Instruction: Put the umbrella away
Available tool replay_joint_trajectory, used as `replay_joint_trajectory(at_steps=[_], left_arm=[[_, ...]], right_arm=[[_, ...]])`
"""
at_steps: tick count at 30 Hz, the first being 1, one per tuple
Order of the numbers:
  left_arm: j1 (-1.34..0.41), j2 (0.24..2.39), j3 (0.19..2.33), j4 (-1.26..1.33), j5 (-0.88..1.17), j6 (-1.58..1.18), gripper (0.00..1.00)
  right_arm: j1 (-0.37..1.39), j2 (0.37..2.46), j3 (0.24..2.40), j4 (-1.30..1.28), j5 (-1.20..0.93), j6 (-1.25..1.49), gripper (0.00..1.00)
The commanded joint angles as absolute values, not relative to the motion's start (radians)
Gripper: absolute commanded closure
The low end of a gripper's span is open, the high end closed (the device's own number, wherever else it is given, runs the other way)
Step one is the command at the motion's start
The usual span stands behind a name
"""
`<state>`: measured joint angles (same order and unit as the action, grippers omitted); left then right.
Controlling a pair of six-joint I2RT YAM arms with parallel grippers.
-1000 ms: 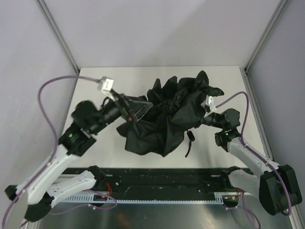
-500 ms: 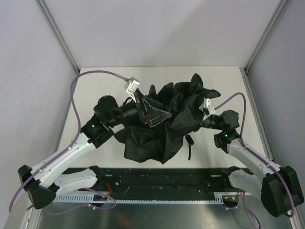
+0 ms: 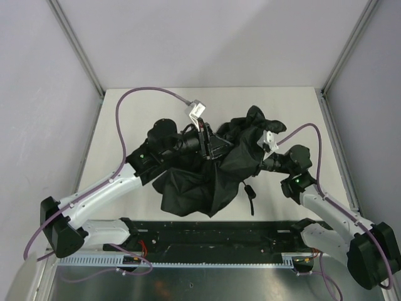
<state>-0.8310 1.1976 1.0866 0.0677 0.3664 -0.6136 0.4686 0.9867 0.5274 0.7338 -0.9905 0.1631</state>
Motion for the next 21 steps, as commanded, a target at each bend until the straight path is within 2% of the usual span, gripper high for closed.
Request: replay_joint_trajectory(at_steps=[1, 2, 3, 4, 8, 10, 15, 18, 21], left_arm=[[-0.826, 1.193, 1.134, 0.062, 0.326, -0.602, 0.73], [-0.824, 1.183, 1.130, 0.061, 0.322, -0.602, 0.85], [-0.820, 1.174, 1.124, 0.061, 0.318, -0.602, 0.92], [-0.815, 1.162, 1.117, 0.061, 0.317, -0.603, 0.96], [-0.779, 1.096, 1.073, 0.062, 0.311, -0.624, 1.00], [-0.757, 1.051, 1.046, 0.062, 0.283, -0.638, 1.00], [-0.740, 0.937, 1.016, 0.036, 0.072, -0.608, 1.00], [-0.739, 0.877, 0.991, 0.021, -0.185, -0.607, 1.00], [-0.741, 0.853, 0.974, 0.035, -0.394, -0.585, 1.00]], right_arm=[[0.502, 0.924, 0.560, 0.723, -0.958, 0.099, 1.00], [0.505, 0.917, 0.560, 0.697, -0.938, 0.096, 1.00], [0.509, 0.909, 0.560, 0.667, -0.906, 0.096, 0.95], [0.515, 0.896, 0.560, 0.629, -0.865, 0.099, 0.86], [0.548, 0.831, 0.559, 0.408, -0.634, 0.095, 0.41], [0.559, 0.792, 0.559, 0.265, -0.487, 0.094, 0.28], [0.558, 0.704, 0.556, 0.036, -0.223, 0.270, 0.17], [0.570, 0.660, 0.549, -0.056, -0.170, 0.454, 0.16], [0.639, 0.622, 0.515, 0.013, -0.147, 0.679, 0.17]])
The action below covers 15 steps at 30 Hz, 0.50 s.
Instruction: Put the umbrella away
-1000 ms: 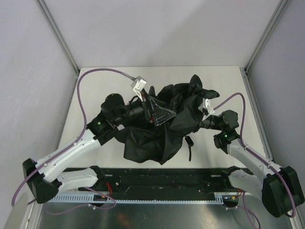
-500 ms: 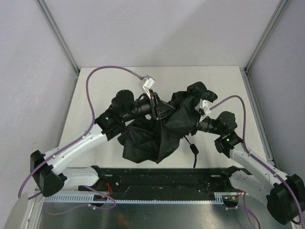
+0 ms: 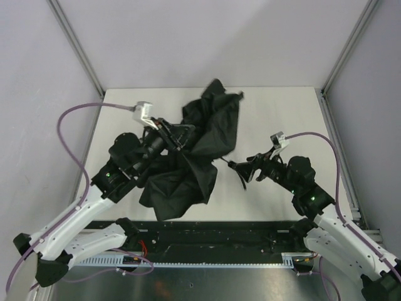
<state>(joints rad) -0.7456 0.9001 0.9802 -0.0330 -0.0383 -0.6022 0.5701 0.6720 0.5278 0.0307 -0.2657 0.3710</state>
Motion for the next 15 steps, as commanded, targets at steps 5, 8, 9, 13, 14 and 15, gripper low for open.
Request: replay_joint_trajectory(at_steps=[5, 8, 9, 13, 14, 15], left_arm=[[-0.741, 0.875, 0.976, 0.134, -0.552, -0.471, 1.00], [-0.741, 0.891, 0.992, 0.169, -0.598, -0.417, 1.00], [-0.741, 0.895, 0.993, 0.178, -0.615, -0.407, 1.00], [-0.740, 0.905, 0.990, 0.208, -0.663, -0.363, 1.00], [-0.741, 0.908, 0.988, 0.216, -0.671, -0.352, 1.00], [-0.741, 0.909, 0.987, 0.222, -0.677, -0.344, 1.00]], right_arm=[[0.877, 0.654, 0.467, 0.305, 0.032, 0.984, 0.22], [0.989, 0.727, 0.483, 0.370, 0.152, 1.075, 0.26], [1.017, 0.750, 0.491, 0.386, 0.181, 1.084, 0.27], [1.126, 0.815, 0.521, 0.430, 0.289, 1.046, 0.26], [1.160, 0.834, 0.537, 0.428, 0.328, 1.017, 0.26], [1.187, 0.858, 0.562, 0.420, 0.371, 0.990, 0.25]])
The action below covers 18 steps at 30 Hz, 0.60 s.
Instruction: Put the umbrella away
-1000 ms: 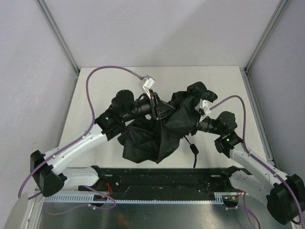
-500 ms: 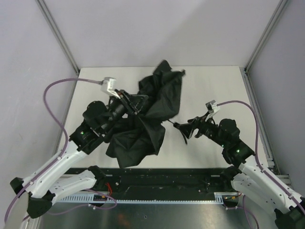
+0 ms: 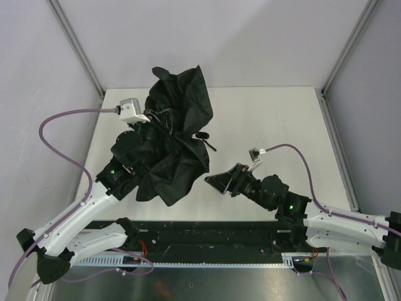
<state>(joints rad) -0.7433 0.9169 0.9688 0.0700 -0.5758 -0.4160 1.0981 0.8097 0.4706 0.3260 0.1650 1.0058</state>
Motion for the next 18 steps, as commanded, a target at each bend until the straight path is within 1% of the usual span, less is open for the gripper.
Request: replay_joint_trajectory(at_steps=[1, 5, 11, 15, 18], left_arm=[[-0.741, 0.912, 0.984, 0.228, -0.681, -0.337, 1.00], [-0.748, 0.928, 0.978, 0.253, -0.707, -0.311, 1.00], [-0.758, 0.949, 0.978, 0.269, -0.768, -0.283, 1.00], [-0.767, 0.964, 0.985, 0.271, -0.818, -0.295, 1.00], [-0.777, 0.973, 1.002, 0.266, -0.858, -0.299, 1.00]], right_arm=[[1.206, 0.882, 0.595, 0.392, 0.420, 0.974, 0.25], [1.237, 0.964, 0.711, 0.310, 0.499, 0.944, 0.27], [1.278, 1.020, 0.762, 0.288, 0.645, 0.930, 0.29], [1.254, 1.107, 0.838, 0.217, 0.664, 0.962, 0.38], [1.246, 1.144, 0.855, 0.187, 0.664, 1.009, 0.41]])
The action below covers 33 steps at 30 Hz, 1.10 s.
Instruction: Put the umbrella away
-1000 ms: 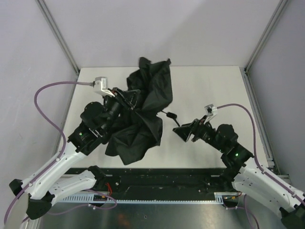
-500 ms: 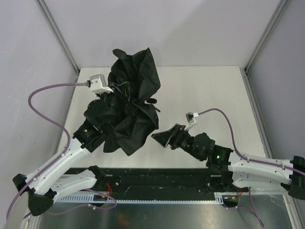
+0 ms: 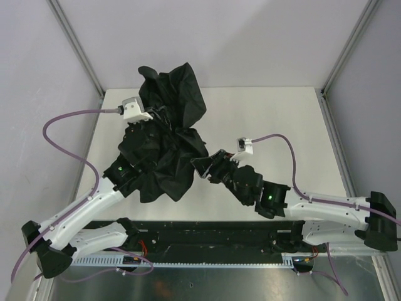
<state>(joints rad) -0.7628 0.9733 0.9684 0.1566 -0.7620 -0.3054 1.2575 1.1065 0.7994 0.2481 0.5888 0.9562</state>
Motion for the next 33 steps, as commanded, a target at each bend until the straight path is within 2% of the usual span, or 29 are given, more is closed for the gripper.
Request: replay_joint_trajectory(at_steps=[1, 5, 8, 11, 13, 17, 18, 19, 21, 23, 24, 28, 31, 33], left_arm=[[-0.784, 0.973, 1.007, 0.263, -0.875, -0.301, 1.00], [-0.803, 0.971, 1.016, 0.260, -0.921, -0.302, 1.00], [-0.807, 0.966, 1.018, 0.258, -0.937, -0.303, 1.00], [-0.809, 0.957, 1.018, 0.256, -0.929, -0.311, 1.00], [-0.810, 0.948, 1.016, 0.248, -0.916, -0.322, 1.00], [-0.814, 0.928, 1.012, 0.220, -0.898, -0.354, 1.00], [-0.814, 0.923, 1.012, 0.214, -0.893, -0.363, 1.00], [-0.814, 0.919, 1.011, 0.208, -0.887, -0.372, 1.00], [-0.814, 0.915, 1.017, 0.198, -0.874, -0.381, 1.00], [-0.814, 0.920, 1.037, 0.175, -0.866, -0.391, 1.00], [-0.813, 0.923, 1.049, 0.159, -0.860, -0.402, 1.00], [-0.806, 0.922, 1.073, 0.099, -0.787, -0.494, 1.00], [-0.796, 0.916, 1.062, 0.087, -0.663, -0.574, 1.00], [-0.786, 0.923, 1.056, 0.090, -0.550, -0.611, 1.00]], right_arm=[[1.241, 1.150, 0.856, 0.174, 0.668, 1.026, 0.41], [1.215, 1.164, 0.857, 0.134, 0.656, 1.079, 0.41], [1.205, 1.168, 0.855, 0.099, 0.640, 1.123, 0.46], [1.198, 1.168, 0.832, 0.142, 0.622, 1.114, 0.59], [1.186, 1.156, 0.816, 0.153, 0.618, 1.084, 0.64], [1.155, 1.114, 0.752, 0.231, 0.576, 0.995, 0.59], [1.147, 1.108, 0.739, 0.255, 0.552, 0.976, 0.59], [1.137, 1.103, 0.723, 0.286, 0.512, 0.963, 0.64], [1.111, 1.092, 0.688, 0.360, 0.401, 0.938, 0.75], [1.091, 1.078, 0.642, 0.472, 0.261, 0.887, 0.91], [1.079, 1.065, 0.609, 0.547, 0.174, 0.851, 0.95], [1.008, 1.008, 0.420, 1.062, -0.282, 0.745, 1.00], [0.938, 1.017, 0.389, 1.361, -0.647, 0.851, 1.00], [0.932, 1.032, 0.394, 1.469, -0.767, 0.934, 1.00]])
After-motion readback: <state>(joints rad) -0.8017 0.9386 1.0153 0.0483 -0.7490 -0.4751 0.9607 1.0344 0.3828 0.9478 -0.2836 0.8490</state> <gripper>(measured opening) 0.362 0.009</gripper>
